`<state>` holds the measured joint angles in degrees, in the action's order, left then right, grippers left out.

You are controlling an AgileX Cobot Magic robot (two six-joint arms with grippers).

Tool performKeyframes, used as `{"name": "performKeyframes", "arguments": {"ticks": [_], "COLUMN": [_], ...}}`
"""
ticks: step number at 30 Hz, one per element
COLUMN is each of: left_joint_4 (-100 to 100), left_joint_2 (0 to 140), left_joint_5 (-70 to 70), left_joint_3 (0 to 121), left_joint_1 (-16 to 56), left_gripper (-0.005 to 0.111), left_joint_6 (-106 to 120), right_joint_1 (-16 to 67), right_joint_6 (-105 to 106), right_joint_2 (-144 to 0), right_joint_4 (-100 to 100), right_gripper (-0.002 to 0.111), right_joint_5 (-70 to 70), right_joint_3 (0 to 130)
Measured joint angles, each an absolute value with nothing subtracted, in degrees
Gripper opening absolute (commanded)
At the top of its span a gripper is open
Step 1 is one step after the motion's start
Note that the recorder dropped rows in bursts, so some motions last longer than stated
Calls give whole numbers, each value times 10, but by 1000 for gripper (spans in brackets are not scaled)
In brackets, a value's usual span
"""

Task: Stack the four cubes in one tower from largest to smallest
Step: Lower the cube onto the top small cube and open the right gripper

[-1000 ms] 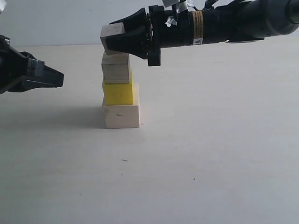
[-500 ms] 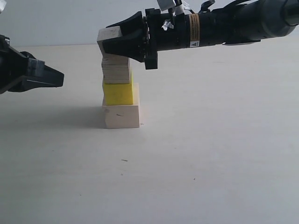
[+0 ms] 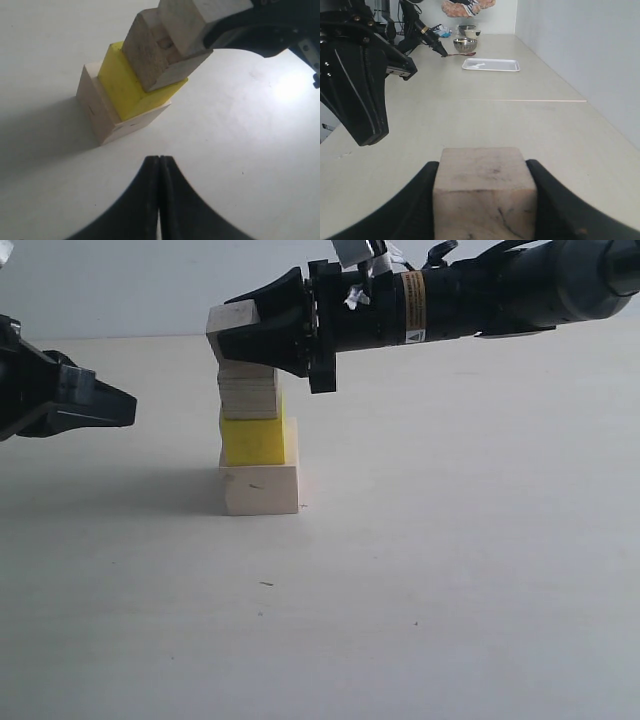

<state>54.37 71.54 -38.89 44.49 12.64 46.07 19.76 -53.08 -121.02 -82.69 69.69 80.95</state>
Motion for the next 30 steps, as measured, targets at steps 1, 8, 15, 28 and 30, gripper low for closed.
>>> {"name": "performKeyframes", "arguments": {"ticks": [1,8,15,28,30], "left_joint_4": [544,544,544,545,545], "left_joint_2": [715,715,715,715,715], "left_joint_5": [-389,-389,-389,-389,-389], "left_joint_3": [445,445,445,445,445], "left_joint_1": [126,126,126,126,126], "left_gripper": [0,0,0,0,0], "left_joint_6": [461,462,462,462,462], "right_joint_1": [198,198,198,198,198], "right_joint_6": [-531,-531,-521,-516,-516], "right_joint_2": [-1210,-1210,-1210,-1229,-1229], "right_joint_4": [-827,-827,-825,-810,-810], "right_gripper": [0,0,0,0,0], "right_joint_5": [697,695,686,697,697], "right_joint_3": [810,810,810,810,810]}}
